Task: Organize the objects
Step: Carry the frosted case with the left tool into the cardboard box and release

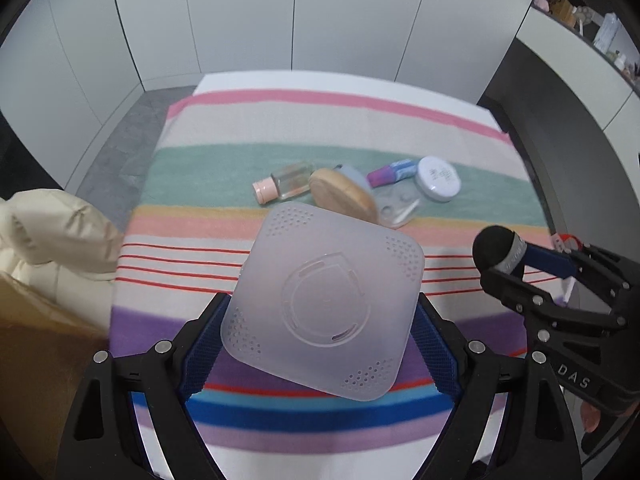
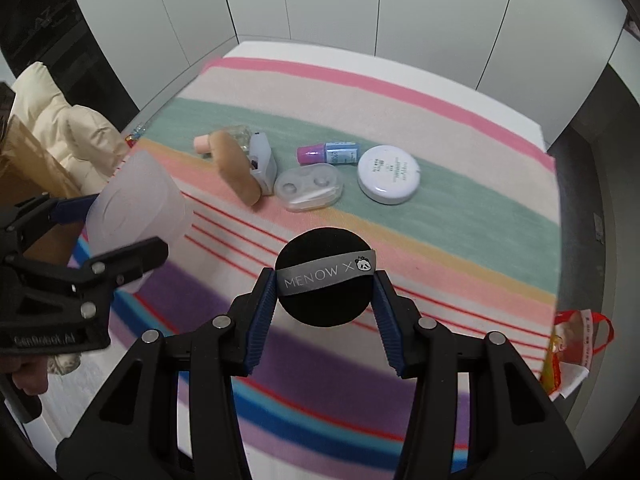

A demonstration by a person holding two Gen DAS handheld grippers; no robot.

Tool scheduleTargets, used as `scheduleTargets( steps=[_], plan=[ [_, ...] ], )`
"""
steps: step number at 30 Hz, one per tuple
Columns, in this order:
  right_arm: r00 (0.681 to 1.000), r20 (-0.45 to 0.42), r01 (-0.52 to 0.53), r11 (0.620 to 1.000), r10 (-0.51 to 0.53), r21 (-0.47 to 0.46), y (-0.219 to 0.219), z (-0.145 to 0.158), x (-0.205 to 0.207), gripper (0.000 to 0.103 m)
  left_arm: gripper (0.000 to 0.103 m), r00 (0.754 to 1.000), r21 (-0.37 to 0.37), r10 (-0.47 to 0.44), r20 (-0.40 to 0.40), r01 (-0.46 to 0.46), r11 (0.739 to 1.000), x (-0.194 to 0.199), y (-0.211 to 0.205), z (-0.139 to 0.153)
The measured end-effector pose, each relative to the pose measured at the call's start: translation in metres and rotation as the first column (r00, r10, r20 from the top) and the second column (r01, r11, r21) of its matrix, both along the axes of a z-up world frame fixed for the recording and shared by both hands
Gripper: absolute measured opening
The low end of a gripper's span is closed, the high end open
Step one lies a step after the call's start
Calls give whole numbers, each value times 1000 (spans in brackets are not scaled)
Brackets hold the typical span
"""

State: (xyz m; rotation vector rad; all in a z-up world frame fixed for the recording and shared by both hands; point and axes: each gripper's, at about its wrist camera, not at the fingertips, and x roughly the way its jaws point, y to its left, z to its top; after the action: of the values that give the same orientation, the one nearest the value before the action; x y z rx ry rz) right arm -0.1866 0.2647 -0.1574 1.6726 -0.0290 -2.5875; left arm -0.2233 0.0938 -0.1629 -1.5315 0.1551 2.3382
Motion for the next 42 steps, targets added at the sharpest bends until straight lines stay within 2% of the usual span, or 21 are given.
scheduleTargets(
  steps=[11, 20, 23, 31, 35, 42],
  plan=[
    [997, -79, 6, 1000, -6, 11, 8, 67, 56, 50, 88, 995, 51, 23, -96, -18, 999, 52, -11, 76],
    [991, -133, 3, 999, 3, 46, 9, 118, 98, 50, 88, 985, 89, 23, -170, -8, 996, 93, -25, 120],
    [990, -139, -1, 1000, 5, 30, 8, 129, 107, 50, 88, 979, 107, 34, -200, -12, 994, 102, -35, 132],
    [989, -146, -27, 1000, 27, -1, -4, 134, 106, 50, 88, 972, 172, 63, -228, -24, 985, 112, -53, 146],
    [984, -177, -36, 999, 32, -19, -10, 140, 98, 50, 88, 967, 151, 48, -249, -10, 988, 114, -59, 139],
    [982, -176, -69, 997, 65, -19, -39, 134, 78, 50, 88, 966, 123, 105, -234, -78, 989, 107, -91, 126]
  ],
)
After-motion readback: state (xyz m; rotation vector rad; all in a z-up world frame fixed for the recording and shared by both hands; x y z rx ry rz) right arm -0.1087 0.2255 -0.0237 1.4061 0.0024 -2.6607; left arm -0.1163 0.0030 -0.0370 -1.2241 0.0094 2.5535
